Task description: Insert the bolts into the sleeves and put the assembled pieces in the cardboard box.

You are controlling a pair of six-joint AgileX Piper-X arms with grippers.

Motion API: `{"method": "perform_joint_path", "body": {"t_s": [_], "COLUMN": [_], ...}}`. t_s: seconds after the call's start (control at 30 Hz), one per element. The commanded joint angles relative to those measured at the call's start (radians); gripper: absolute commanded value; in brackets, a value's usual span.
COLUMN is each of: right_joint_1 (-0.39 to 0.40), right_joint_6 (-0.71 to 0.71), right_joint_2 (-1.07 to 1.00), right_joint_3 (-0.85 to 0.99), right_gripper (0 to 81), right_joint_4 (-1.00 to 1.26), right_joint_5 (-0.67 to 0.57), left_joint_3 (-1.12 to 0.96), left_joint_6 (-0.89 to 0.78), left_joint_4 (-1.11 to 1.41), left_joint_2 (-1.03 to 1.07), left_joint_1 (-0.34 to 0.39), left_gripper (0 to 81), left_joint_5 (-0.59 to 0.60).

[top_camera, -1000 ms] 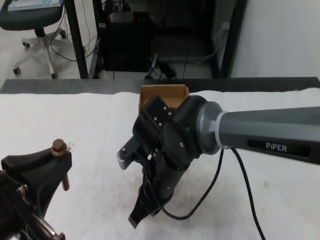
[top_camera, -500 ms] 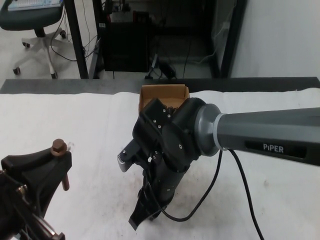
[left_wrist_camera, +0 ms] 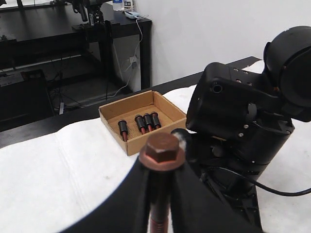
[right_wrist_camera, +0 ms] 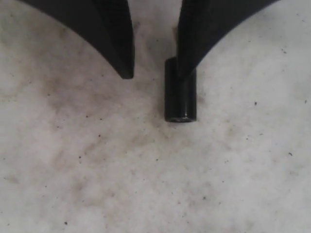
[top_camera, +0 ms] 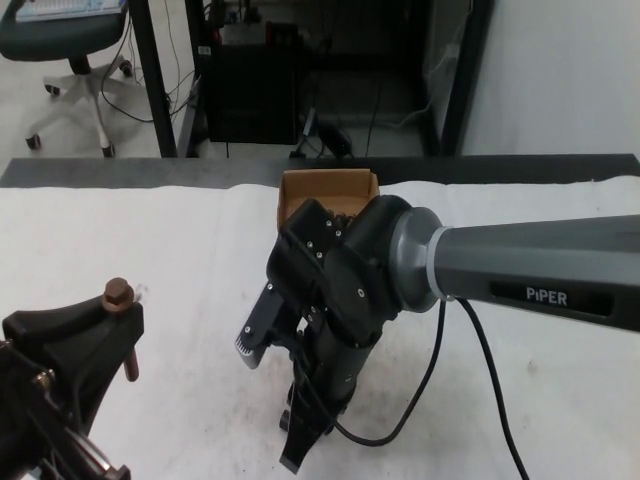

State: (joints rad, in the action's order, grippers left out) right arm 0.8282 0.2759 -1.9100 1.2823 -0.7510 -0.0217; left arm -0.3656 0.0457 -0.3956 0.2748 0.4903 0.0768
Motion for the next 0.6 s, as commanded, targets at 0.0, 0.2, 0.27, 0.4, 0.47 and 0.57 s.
{"method": "perform_joint_path", "body": {"t_s": [0.0, 0.2, 0.27, 0.4, 0.47, 0.57], "right_joint_1": [-0.002, -0.002, -0.002, -0.002, -0.002, -0.002], "right_joint_6": [0.021, 0.005, -0.006, -0.008, -0.008, -0.004], "right_joint_2": [0.003, 0.003, 0.003, 0.003, 0.003, 0.001], "right_joint_3": [0.002, 0.002, 0.002, 0.002, 0.002, 0.002], "right_gripper": [28.7, 28.8, 29.5, 33.7, 33.7, 33.5], "right_joint_4": [0.009, 0.051, 0.049, 0.028, 0.027, 0.029], "right_joint_5": [-0.009, -0.058, -0.084, -0.089, -0.087, -0.082], "left_joint_3": [-0.003, -0.003, -0.003, -0.003, -0.003, -0.003], "left_joint_6": [0.0, 0.0, 0.0, 0.0, 0.0, 0.0], "left_joint_4": [0.011, 0.011, 0.011, 0.011, 0.011, 0.011], "left_joint_2": [-0.009, -0.009, -0.009, -0.009, -0.009, -0.009], "left_joint_1": [-0.001, -0.001, -0.001, -0.001, -0.001, -0.001], "left_gripper": [0.1, 0.1, 0.1, 0.1, 0.1, 0.1], "left_joint_5": [0.007, 0.007, 0.007, 0.007, 0.007, 0.007]}}
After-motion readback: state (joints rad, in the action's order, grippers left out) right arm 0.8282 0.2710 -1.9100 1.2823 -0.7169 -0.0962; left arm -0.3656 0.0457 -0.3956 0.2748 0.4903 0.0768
